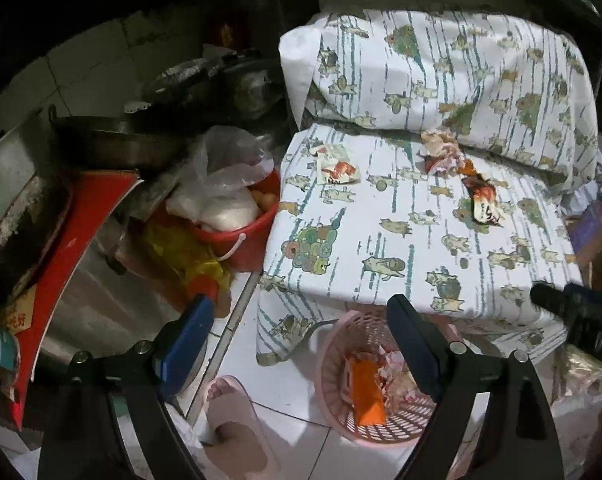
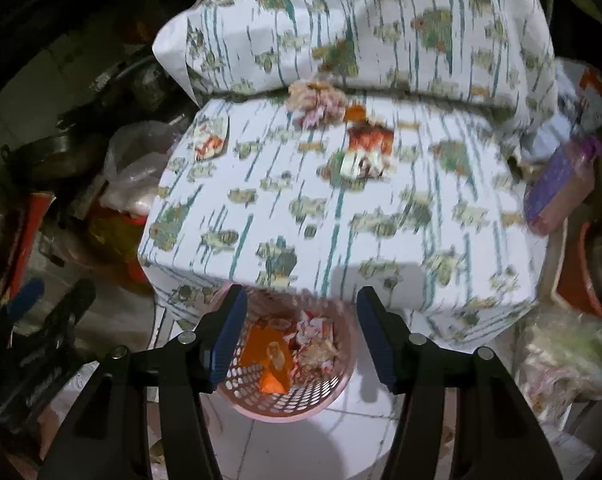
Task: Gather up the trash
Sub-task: 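Raise both open tools from the basket back over the stool, then move the left tool toward the white paper packet while the right tool approaches the food scraps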
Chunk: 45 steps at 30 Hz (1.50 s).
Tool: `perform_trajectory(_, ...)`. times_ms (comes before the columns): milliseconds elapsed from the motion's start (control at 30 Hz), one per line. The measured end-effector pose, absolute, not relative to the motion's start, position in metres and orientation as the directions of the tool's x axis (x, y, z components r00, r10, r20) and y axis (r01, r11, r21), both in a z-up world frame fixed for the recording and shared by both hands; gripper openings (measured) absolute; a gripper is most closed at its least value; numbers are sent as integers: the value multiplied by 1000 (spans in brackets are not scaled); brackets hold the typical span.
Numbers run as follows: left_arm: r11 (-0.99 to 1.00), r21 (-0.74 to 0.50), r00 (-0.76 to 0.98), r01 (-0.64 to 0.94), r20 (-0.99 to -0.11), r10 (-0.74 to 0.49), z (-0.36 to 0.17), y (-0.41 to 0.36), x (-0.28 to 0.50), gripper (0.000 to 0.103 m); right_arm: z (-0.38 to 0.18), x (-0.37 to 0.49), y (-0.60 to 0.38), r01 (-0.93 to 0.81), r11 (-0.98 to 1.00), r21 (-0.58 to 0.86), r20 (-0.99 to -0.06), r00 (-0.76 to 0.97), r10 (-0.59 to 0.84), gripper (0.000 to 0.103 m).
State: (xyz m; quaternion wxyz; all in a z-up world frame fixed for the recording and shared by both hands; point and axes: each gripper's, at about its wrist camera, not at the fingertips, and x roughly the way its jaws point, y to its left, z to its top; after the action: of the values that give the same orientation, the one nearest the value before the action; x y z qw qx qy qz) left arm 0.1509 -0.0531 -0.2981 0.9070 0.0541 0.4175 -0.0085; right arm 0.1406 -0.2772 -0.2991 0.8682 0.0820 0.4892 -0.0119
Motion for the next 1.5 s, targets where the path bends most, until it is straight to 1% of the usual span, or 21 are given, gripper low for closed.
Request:
perform_trajectory(67,991,107,675,82,-738,24,-283,-53,145,89,-282,140,-279,89,990,111,-833,552,44,57)
perform_trajectory(167,985,146,733,89,-680,34,-253,-57,140,89,-261,141,-285,83,990,115,-811,584,45,61)
perform_trajectory(200,986,137,741,91,-671,25,-244,-59,140,89,-255,142,-286,79,990,120,-803,593,50,62)
perform_trajectory(267,990,79,743,114,-669,-32,-230,-59,144,89,-244,147,-288,68,990,124,-790,610,57,67)
perform_trajectory(333,990,8,744,143,-661,-102,-221,-59,152,90,-237,152,-291,72,989,127,-778,626,55,67)
perform_trajectory(367,988,-4,748,156,-653,-120,-219,-60,156,90,-235,156,-294,75,989,129,-775,630,53,67)
perform_trajectory(400,986,1,753,167,-646,-127,-217,-63,161,90,-233,159,-297,80,988,133,-772,633,53,67)
perform_trajectory(467,986,43,763,162,-639,-98,-218,-71,176,90,-229,167,-305,94,986,139,-765,642,47,67)
perform_trajectory(600,983,62,770,174,-630,-97,-214,-81,197,90,-225,183,-318,101,986,131,-750,661,31,67)
perform_trajectory(667,978,85,782,193,-615,-100,-208,-86,206,90,-227,196,-330,99,978,182,-746,662,72,68)
perform_trajectory(733,976,95,796,196,-597,-101,-200,-89,217,90,-233,213,-344,147,964,220,-763,642,76,68)
perform_trajectory(900,982,49,797,184,-592,-120,-190,-87,247,90,-237,245,-363,206,955,214,-769,638,35,68)
perform_trajectory(967,984,35,786,174,-607,-118,-194,-84,261,90,-240,254,-367,217,954,205,-771,637,21,68)
perform_trajectory(1033,984,31,776,173,-620,-117,-198,-84,271,90,-244,265,-369,211,958,196,-771,636,18,71)
perform_trajectory(1133,986,50,771,162,-630,-95,-205,-85,288,90,-256,284,-370,219,963,159,-794,608,-7,71)
perform_trajectory(1200,987,54,752,153,-654,-80,-209,-83,303,90,-262,294,-374,232,958,168,-807,590,-1,71)
perform_trajectory(1267,989,36,754,142,-651,-85,-207,-78,312,90,-265,302,-377,248,954,168,-809,588,-10,71)
perform_trajectory(1367,993,27,766,118,-639,-74,-204,-73,323,90,-266,316,-377,255,956,142,-804,594,-39,75)
perform_trajectory(1500,994,22,752,104,-656,-64,-210,-72,338,90,-269,330,-374,234,966,111,-815,577,-46,76)
